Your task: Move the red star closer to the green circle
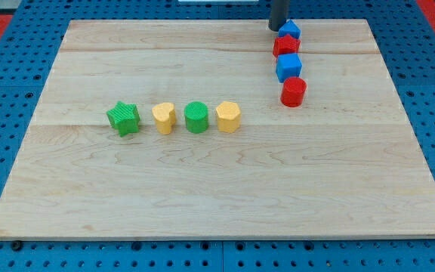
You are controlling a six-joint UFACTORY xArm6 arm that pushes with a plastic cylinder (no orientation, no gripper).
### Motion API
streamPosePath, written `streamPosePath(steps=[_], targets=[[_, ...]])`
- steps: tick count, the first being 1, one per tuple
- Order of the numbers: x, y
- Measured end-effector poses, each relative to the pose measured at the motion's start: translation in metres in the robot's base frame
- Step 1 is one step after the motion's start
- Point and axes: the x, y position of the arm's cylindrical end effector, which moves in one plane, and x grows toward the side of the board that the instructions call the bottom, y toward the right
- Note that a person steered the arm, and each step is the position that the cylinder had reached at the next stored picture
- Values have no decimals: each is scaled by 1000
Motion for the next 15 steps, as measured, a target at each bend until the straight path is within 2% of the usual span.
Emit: streamPosePath(steps=[2,3,4,5,7,8,9,10,11,13,14,15], targets=[[-18,50],[39,62],[59,27],[56,-16],[99,-79],[105,-120],[105,-122],[110,-76],[118,-55],[171,-86],[169,-88],[205,-86]])
